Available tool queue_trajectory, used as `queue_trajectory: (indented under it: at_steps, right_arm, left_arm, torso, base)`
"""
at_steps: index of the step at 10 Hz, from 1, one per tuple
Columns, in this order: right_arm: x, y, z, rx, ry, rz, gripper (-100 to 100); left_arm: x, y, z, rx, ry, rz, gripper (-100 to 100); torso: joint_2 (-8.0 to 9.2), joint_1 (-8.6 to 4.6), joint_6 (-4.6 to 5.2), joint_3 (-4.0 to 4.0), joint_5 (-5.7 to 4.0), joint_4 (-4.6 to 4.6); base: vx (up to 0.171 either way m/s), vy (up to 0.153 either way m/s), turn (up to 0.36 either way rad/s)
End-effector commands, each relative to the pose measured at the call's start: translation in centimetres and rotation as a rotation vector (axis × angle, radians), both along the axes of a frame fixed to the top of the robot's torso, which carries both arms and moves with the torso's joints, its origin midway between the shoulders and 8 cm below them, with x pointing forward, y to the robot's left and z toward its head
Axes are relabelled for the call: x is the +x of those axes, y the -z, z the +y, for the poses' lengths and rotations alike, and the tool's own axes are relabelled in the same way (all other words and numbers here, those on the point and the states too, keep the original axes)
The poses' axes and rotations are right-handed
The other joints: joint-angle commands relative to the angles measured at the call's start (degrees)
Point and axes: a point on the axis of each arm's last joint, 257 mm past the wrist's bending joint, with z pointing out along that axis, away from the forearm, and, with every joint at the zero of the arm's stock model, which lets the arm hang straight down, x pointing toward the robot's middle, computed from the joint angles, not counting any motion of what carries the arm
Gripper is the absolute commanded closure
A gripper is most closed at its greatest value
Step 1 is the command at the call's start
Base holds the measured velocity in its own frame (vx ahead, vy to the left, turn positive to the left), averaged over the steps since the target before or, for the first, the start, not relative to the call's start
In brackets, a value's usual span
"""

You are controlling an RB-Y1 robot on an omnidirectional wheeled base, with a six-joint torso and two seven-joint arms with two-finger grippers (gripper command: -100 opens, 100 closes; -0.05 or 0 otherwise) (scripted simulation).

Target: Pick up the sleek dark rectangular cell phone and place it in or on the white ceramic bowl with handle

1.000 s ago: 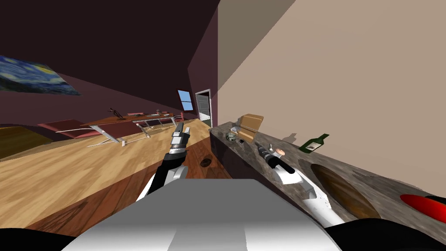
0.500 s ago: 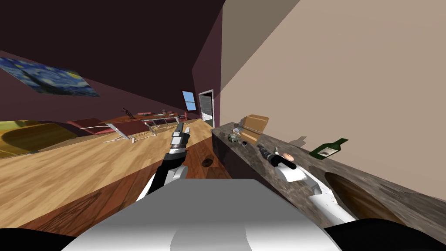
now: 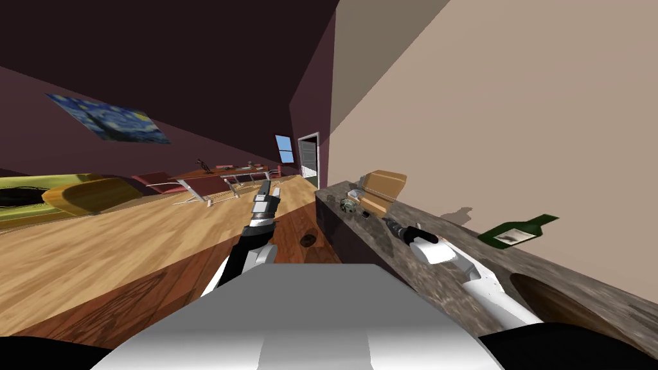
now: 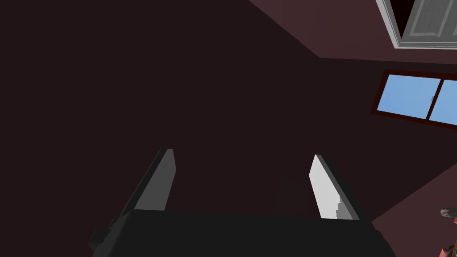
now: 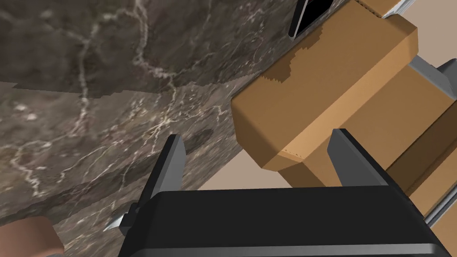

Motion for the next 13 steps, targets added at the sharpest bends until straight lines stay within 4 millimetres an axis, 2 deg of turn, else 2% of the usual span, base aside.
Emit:
queue_trajectory:
  at_steps: [1, 6, 8, 9, 11, 12, 13]
  right_arm:
    - [-0.7, 0.7, -0.9, -0.017, -0.003, 0.069, -100]
    - [-2.9, 2.1, -2.7, -0.041, -0.001, 0.214, -100]
    - [-4.8, 2.9, -4.1, -0.066, -0.01, 0.328, -100]
    - [-5.0, 3.0, -4.0, -0.055, -0.006, 0.34, -100]
    - [-7.1, 3.6, -5.2, -0.073, -0.016, 0.449, -100]
    - [-7.3, 3.7, -5.0, -0.061, -0.013, 0.457, -100]
    - [-8.5, 4.0, -5.3, -0.061, -0.017, 0.511, -100]
  left_arm:
    - [0.0, 0.0, 0.0, 0.0, 0.0, 0.0, 0]
    - [0.0, 0.0, 0.0, 0.0, 0.0, 0.0, 0]
    - [0.0, 0.0, 0.0, 0.0, 0.0, 0.0, 0]
    - [0.0, 0.0, 0.0, 0.0, 0.0, 0.0, 0]
    - [0.0, 0.0, 0.0, 0.0, 0.0, 0.0, 0]
    - [0.0, 0.0, 0.0, 0.0, 0.0, 0.0, 0]
    - [0.0, 0.0, 0.0, 0.0, 0.0, 0.0, 0]
  torso:
    - [0.0, 0.0, 0.0, 0.0, 0.0, 0.0]
    - [-0.08, 0.02, -0.02, -0.04, 0.01, -0.02]
    - [-0.09, 0.02, -0.04, -0.05, 0.01, -0.02]
    - [-0.2, 0.05, -0.03, -0.11, 0.01, -0.04]
    - [-0.15, 0.03, -0.02, -0.09, 0.0, -0.03]
    - [-0.24, 0.05, -0.05, -0.14, 0.02, -0.05]
    - [-0.17, 0.04, 0.03, -0.1, 0.0, -0.04]
  base:
    - [0.048, 0.01, 0.128]
    - [0.059, 0.013, 0.109]
    - [0.082, 0.016, 0.203]
    - [0.077, 0.009, 0.086]
    - [0.091, 0.012, 0.212]
    - [0.082, 0.007, 0.07]
    - [0.07, 0.013, 0.097]
